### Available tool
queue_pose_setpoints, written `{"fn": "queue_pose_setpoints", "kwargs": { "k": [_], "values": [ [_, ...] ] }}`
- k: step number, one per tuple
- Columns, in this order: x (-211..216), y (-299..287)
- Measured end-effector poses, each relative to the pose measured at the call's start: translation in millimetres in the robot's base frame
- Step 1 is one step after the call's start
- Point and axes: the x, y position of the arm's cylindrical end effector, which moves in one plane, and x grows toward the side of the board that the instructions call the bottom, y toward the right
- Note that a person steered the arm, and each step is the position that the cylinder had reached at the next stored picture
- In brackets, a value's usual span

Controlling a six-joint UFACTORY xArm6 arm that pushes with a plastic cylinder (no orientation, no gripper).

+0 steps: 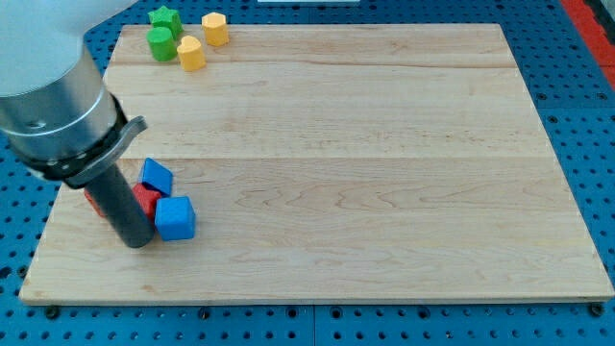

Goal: Push the greeb star closer to the yellow hexagon

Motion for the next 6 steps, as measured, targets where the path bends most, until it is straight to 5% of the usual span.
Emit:
{"fn": "queue_pose_setpoints", "kwargs": {
  "k": [2,4,6],
  "values": [
    [-76,61],
    [-85,57],
    [-184,95]
  ]
}}
